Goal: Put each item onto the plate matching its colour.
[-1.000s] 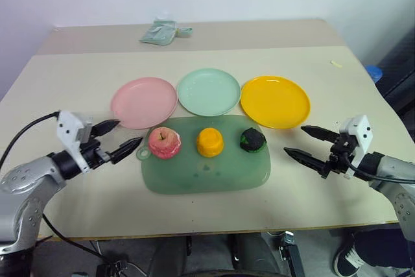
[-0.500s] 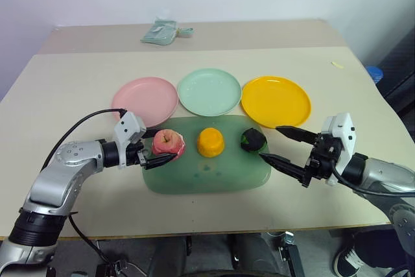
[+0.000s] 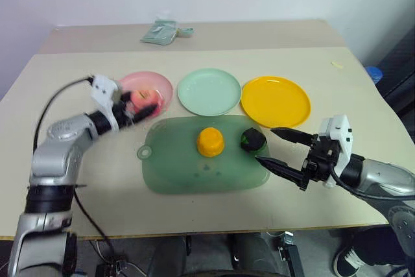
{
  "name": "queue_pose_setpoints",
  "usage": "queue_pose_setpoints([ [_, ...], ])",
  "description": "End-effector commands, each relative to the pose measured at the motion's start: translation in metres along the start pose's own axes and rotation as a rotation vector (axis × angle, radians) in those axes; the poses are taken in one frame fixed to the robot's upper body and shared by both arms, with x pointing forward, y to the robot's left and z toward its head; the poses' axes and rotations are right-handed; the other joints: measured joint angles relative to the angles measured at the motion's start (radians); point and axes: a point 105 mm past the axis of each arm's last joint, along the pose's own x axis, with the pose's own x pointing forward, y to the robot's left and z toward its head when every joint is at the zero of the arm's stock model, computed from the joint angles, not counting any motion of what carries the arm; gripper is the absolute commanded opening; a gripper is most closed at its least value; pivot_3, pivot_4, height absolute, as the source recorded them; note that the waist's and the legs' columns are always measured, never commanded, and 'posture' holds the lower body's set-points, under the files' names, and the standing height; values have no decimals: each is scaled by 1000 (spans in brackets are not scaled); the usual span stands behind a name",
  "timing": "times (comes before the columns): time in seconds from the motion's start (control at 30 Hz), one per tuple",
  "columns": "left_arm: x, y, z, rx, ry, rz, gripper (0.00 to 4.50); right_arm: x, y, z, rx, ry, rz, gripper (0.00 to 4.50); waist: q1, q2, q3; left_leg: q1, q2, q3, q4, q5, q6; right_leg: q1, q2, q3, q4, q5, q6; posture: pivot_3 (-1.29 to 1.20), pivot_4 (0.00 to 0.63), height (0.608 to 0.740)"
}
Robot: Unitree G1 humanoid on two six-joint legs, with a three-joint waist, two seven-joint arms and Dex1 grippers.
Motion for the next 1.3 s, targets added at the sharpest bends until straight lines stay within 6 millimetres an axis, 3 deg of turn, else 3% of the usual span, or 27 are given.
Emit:
queue_pose_setpoints([
  [0.03, 13, 19, -9, -6, 57, 120, 3323, 8, -1, 7, -42, -33, 16, 4500, 0, 0, 0, 0, 0, 0, 0, 0, 0, 0, 0, 0, 0, 0, 0, 0, 150, 740],
  [0.13, 21, 24, -12, -67, 62, 145, 3323, 12, -1, 11, -52, -55, 27, 4500, -2, 0, 0, -2, 0, 0, 0, 0, 0, -2, 0, 0, 0, 0, 0, 0, 150, 740],
  [0.2, 22, 28, -15, -91, 65, 162, 4325, 17, -1, 12, -52, -61, 33, 4500, -2, 0, 0, -3, 0, 0, 0, 0, 0, -3, 0, 0, 0, 0, 0, 0, 150, 740],
  [0.33, 17, 35, -11, -83, 37, 179, 4470, 29, 4, 13, -62, -65, 45, 4500, -2, -1, 0, -3, 0, 0, 0, 0, 0, -4, 0, 0, 1, 0, 0, 0, 150, 740],
  [0.47, -14, 53, 15, -104, -136, 226, 4470, 52, 11, 18, -100, -65, 56, 4500, -9, -1, 0, -3, 0, 1, 0, 0, 0, -5, 0, 1, 2, 0, 0, 0, 150, 740],
  [0.57, -42, 49, 19, -42, -177, 195, 4470, 74, 11, 12, -156, -25, 34, 4500, -12, -1, 0, -3, 1, 2, -1, 0, -1, -7, 0, 2, 3, 0, 0, 0, 150, 740],
  [0.7, -71, 31, 9, 11, -154, 105, 4470, 96, 11, 2, -161, 26, 31, 4500, -1, -1, 0, -3, 2, 2, -1, 1, -2, -8, -2, 2, 4, 0, 0, 0, 150, 740],
  [0.9, -108, -39, -35, 92, 30, -188, 4470, 122, 5, -11, -104, 102, 18, 4500, 2, -2, 0, -3, 2, 2, -1, 1, -2, -6, -5, 2, 3, 0, 0, 0, 150, 740],
  [1.0, -115, -60, -45, 90, 62, -254, 4470, 130, 3, -19, -66, 137, 14, 4500, 2, -2, 0, -3, 2, 1, -1, 1, -2, -6, -5, 1, 2, 0, -1, 0, 150, 740],
  [1.2, -115, -71, -50, 74, 55, -259, 4470, 135, 5, -33, -18, 192, 22, 4500, -4, -2, 0, -2, 2, 1, -2, 1, -1, -6, -4, 1, 3, 0, -1, 0, 150, 740],
  [1.3, -113, -72, -51, 76, 52, -270, 4500, 136, 4, -24, -21, 157, 6, 3256, -6, -2, 0, -2, 1, 2, -2, 1, -1, -6, -3, 1, 3, 0, -1, 0, 150, 740],
])
